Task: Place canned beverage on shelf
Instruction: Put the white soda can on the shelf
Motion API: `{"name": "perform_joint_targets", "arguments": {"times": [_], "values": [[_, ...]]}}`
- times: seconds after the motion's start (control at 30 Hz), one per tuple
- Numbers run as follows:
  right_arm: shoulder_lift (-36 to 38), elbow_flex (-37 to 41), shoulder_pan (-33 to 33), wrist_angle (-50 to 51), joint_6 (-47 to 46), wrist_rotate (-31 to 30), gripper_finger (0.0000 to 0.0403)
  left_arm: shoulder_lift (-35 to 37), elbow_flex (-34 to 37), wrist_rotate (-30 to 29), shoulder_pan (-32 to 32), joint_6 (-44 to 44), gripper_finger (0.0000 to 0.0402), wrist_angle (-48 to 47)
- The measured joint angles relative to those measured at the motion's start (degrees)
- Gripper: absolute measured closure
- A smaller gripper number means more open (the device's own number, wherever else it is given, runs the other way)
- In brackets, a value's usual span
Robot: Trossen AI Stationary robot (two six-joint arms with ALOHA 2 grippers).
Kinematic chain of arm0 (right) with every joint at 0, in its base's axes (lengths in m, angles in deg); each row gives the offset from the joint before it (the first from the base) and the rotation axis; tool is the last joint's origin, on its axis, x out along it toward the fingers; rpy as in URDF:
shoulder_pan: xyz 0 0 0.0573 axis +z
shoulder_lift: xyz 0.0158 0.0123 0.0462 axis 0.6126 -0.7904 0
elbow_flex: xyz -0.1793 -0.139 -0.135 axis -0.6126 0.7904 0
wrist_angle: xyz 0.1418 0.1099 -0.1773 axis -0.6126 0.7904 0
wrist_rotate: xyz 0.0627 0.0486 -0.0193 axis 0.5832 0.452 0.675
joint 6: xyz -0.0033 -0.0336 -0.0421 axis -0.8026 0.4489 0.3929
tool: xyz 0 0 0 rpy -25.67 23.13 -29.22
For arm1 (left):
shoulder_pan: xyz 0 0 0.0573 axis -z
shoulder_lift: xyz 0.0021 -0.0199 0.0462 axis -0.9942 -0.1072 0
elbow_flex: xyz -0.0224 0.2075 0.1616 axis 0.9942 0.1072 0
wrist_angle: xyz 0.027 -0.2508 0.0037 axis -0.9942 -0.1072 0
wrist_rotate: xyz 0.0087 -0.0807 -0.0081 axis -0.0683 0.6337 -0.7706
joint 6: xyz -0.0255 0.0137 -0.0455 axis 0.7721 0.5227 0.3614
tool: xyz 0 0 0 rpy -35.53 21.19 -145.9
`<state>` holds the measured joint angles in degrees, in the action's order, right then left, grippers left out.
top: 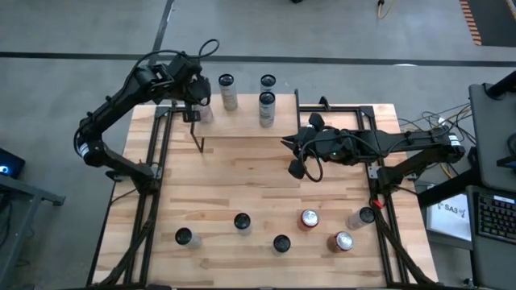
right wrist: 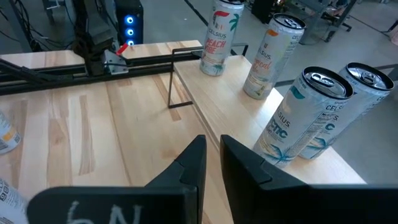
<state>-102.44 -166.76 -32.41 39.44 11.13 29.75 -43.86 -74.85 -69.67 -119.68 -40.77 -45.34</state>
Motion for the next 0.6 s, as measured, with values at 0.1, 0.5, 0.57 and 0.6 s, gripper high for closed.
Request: {"name": "perform_joint_targets", "arguments": {"times": [0.1, 0.5, 0.57, 0.6], "values": [[0.0, 0.0, 0.0, 0.0, 0.0, 0.0, 0.0364, 0.2, -1.9, 0.0, 0.3, 0.0, 0.0402, -3.4], [0.0, 0.0, 0.0, 0.0, 1.4, 0.0, 0.0365, 0.9, -0.8, 8.1, 0.9, 6.5, 0.0402, -13.0], [0.0, 0.0, 0.0, 0.0, 1.5, 0.0, 0.0365, 0.5, 1.4, 5.1, 0.7, 5.9, 0.0402, -11.4], [0.0, 0.0, 0.0, 0.0, 1.5, 0.0, 0.0365, 0.3, 2.1, 3.0, 0.7, 5.9, 0.0402, -10.9]]}}
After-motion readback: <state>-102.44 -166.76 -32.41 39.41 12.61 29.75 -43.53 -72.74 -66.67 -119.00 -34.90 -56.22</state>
